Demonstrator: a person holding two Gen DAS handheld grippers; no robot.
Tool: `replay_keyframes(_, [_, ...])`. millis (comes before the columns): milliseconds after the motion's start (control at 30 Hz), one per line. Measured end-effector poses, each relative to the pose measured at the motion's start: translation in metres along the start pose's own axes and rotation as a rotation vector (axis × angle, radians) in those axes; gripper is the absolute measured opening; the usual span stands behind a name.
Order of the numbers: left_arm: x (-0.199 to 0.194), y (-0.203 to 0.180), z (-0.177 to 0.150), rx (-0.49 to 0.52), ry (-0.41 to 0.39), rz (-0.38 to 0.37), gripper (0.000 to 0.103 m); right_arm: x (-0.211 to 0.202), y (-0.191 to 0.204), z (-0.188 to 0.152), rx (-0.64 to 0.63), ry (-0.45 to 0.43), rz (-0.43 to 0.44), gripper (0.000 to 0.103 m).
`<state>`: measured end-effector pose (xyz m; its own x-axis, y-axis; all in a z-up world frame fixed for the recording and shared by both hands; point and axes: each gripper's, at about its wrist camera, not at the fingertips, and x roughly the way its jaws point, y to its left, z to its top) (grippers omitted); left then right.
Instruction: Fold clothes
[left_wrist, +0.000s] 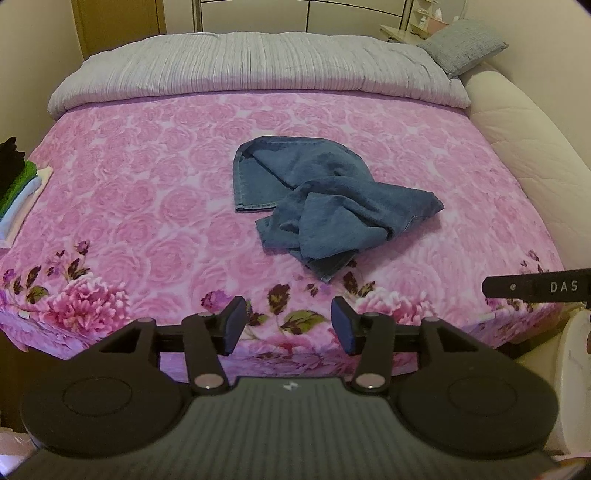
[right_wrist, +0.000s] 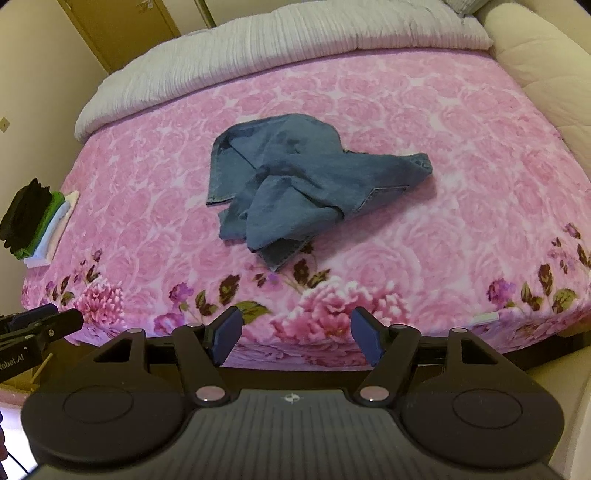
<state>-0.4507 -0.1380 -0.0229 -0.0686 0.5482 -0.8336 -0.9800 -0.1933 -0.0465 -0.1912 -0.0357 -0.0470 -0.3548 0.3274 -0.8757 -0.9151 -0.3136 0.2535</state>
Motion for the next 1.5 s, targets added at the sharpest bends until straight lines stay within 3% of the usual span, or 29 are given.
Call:
replay_keyframes(500, [-0.006,0.041,-0.023,0.000,-0.003,-0.012,0.051,0.001,0.032,-0.024,0.046,-0.027,-0.003,0.071])
replay_keyframes(800, [0.041,0.047,-0.023,-0.070,0.073,-0.044,0.057,0.033,-0.002,-0.025,0.119,0.069,-0.051,0.072])
replay_keyframes(967, [0.088,0.042,-0.009,-0.116,0.092,-0.044,0.057,0.064,-0.045,0.003,0.187,0.117,-0.074,0.073])
replay_keyframes(1300, [0.213,0.021,0.050,-0.233,0.158,-0.016,0.051,0.136,-0.149,0.113,0.319,0.180,-0.082,0.075])
replay_keyframes(1500, [0.274,0.022,0.060,-0.277,0.175,-0.003,0.047,0.183,-0.196,0.154,0.416,0.218,-0.061,0.075])
